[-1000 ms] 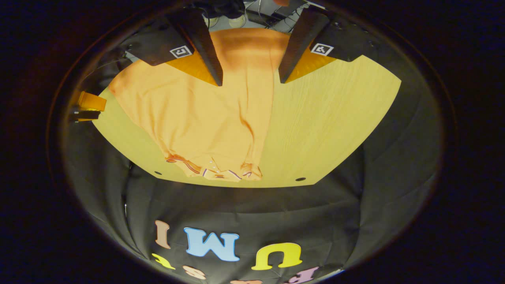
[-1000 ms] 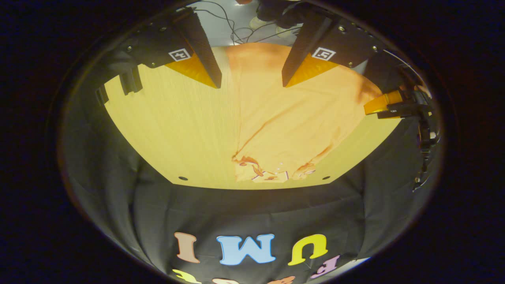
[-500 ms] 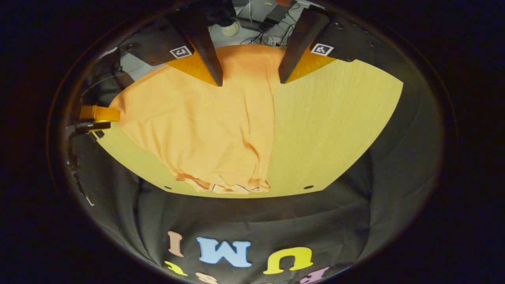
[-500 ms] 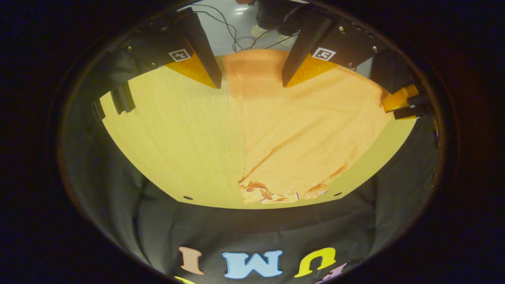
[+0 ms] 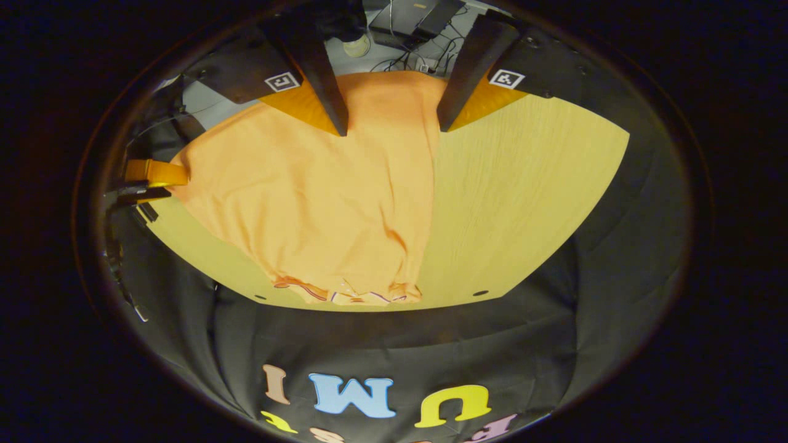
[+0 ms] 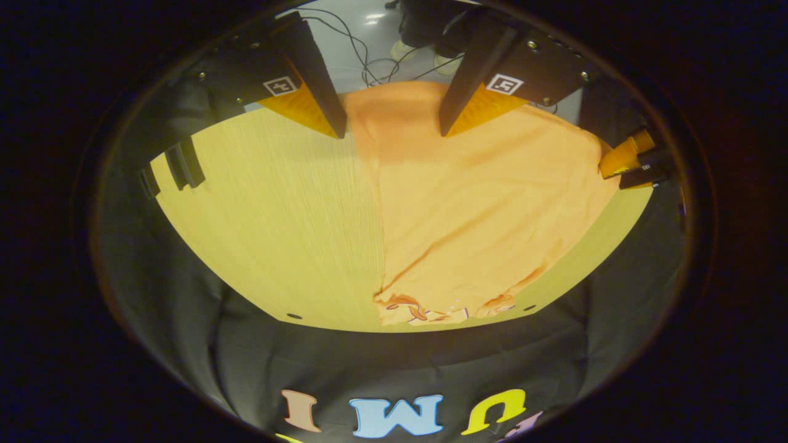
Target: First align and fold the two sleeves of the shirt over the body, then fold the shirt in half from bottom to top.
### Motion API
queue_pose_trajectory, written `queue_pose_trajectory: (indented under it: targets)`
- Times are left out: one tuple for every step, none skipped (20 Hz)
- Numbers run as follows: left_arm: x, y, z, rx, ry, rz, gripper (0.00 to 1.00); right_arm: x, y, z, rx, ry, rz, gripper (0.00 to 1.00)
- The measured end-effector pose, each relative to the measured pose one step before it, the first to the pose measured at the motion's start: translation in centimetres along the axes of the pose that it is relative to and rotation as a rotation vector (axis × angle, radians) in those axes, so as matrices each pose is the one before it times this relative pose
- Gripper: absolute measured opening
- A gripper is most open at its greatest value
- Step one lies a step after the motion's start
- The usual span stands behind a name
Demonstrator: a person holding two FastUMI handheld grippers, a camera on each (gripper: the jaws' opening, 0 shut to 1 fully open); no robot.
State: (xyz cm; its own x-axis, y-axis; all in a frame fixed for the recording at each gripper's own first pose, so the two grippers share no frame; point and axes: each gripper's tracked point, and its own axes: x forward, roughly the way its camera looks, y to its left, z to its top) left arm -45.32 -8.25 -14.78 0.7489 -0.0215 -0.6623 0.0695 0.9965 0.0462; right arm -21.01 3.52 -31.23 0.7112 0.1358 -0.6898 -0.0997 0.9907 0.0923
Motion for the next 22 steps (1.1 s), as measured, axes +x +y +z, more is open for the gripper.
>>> queue_pose_trajectory:
  targets:
    - [0.055,-0.198,-0.055,0.00196,0.00052,0.00063,0.91,0.007,0.065,0.109,-0.00607,0.00174,0.00298,0.95]
    - [0.014,-0.349,-0.131,0.00445,0.00117,-0.00407,0.86,0.020,0.038,-0.055,0.00472,-0.00627,0.00225,0.82]
    - [-0.129,-0.405,-0.031,0.00610,0.00380,-0.00771,0.70,0.002,-0.038,-0.043,0.00641,0.00189,-0.00339,0.73]
    - [0.135,-0.499,-0.036,0.00514,0.00064,-0.00484,0.63,-0.021,0.039,-0.054,0.00567,-0.00008,-0.00096,0.54]
    - [-0.052,-0.429,0.042,0.00272,0.00123,-0.00638,0.45,-0.127,0.051,0.130,0.01067,-0.00135,-0.00334,0.49]
    - [0.060,-0.261,-0.049,0.00141,-0.00089,-0.00268,0.36,0.031,0.013,-0.072,0.00161,0.00425,0.00049,0.31]
    - [0.022,-0.058,0.059,-0.00383,0.00233,0.01102,0.20,-0.090,0.008,0.030,-0.00463,0.00131,0.00282,0.31]
    - [0.150,-0.012,-0.020,-0.00097,0.00560,0.00708,0.12,0.039,0.152,0.020,-0.00354,0.00232,0.01278,0.31]
    - [0.103,-0.066,0.217,-0.00557,0.00010,0.00670,0.12,0.715,-0.011,-0.537,0.02044,-0.00264,0.00530,0.19]
    - [-0.154,0.053,-0.078,-0.01400,0.00267,0.00823,0.12,-0.443,0.277,0.525,-0.00211,0.01103,0.00659,0.06]
    - [0.055,-0.112,0.042,-0.00891,0.00203,0.00440,0.07,-0.573,-0.007,0.081,-0.00461,-0.00180,0.00753,0.07]
    - [0.005,-0.060,-0.104,-0.00658,0.00651,0.00719,0.06,0.609,0.029,0.037,-0.01163,0.00213,0.00261,0.01]
    - [-0.086,-0.082,0.007,-0.00819,0.00516,0.00448,0.06,-0.339,0.066,0.095,-0.01360,0.00033,0.01020,0.01]
    - [-0.185,0.183,0.067,-0.00489,0.00843,0.00814,0.06,-0.017,0.333,-0.016,-0.00275,0.00501,0.02028,0.01]
    - [-0.161,0.148,0.161,-0.00027,0.00391,0.01234,0.06,-0.232,0.166,0.316,-0.00385,-0.00691,0.01185,0.00]
    - [-0.091,-0.082,0.232,-0.00461,-0.00381,0.01051,0.06,-0.230,-0.042,0.478,-0.00946,-0.01358,0.00809,0.01]
    - [-0.227,-0.074,0.424,-0.00909,-0.00619,0.00923,0.06,-0.455,-0.043,0.673,-0.00522,-0.01617,0.01010,0.01]
    - [-0.379,0.001,0.540,-0.01352,-0.00791,0.00864,0.06,-0.396,0.178,0.570,-0.00053,-0.01697,0.01560,0.01]
    - [-0.464,-0.067,0.591,-0.01474,-0.00786,0.00773,0.07,-0.364,-0.087,0.805,0.00242,-0.01722,0.01041,0.01]
    - [-0.416,-0.006,0.798,-0.01127,-0.01293,0.00653,0.05,-0.428,0.078,0.780,0.00603,-0.01678,0.02002,0.01]
    - [-0.268,-0.129,0.923,-0.00478,-0.01594,0.00491,0.06,-0.359,0.028,1.072,0.00787,-0.02256,0.01777,0.01]
    - [-0.273,-0.187,1.007,-0.00096,-0.01545,0.00853,0.06,-0.279,-0.132,0.831,0.00627,-0.01405,0.01533,0.01]
